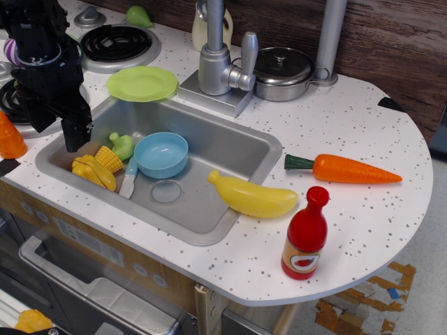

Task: Put banana on plate

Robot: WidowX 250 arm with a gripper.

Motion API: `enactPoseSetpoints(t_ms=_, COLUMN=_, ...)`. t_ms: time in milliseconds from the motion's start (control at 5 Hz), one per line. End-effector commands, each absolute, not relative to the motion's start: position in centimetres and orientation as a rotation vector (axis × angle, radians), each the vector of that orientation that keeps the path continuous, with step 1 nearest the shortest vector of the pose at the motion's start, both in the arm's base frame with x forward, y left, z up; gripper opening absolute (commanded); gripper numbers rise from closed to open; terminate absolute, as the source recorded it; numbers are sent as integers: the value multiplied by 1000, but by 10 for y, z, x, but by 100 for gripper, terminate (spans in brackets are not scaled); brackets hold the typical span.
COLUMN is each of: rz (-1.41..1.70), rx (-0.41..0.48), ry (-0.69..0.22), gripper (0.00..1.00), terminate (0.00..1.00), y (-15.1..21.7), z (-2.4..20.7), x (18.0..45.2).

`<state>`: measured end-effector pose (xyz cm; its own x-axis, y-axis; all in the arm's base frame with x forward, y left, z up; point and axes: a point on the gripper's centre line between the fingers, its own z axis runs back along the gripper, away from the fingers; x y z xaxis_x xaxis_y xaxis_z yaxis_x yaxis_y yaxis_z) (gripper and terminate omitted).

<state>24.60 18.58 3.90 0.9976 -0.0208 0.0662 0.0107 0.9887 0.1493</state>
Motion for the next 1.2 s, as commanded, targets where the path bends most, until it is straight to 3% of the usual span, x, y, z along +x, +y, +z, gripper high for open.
enactPoseSetpoints(t_ms=0, rz=-16, rx=149, ry=-68, gripper=100, terminate=0, y=186, z=39, x=246)
enactPoseSetpoints(t_ms=200, rz=233, rx=167, ry=-45, gripper=100, terminate=0, y=147, z=61, x=243)
enactPoseSetpoints(t_ms=600, rz=670, rx=61, ry=19, gripper=100, terminate=0, y=64, z=87, x=237)
enactPoseSetpoints(t_ms=1000, rz=1093, rx=-44, ry=-31, gripper=100, terminate=0, y=6, z=69, x=261)
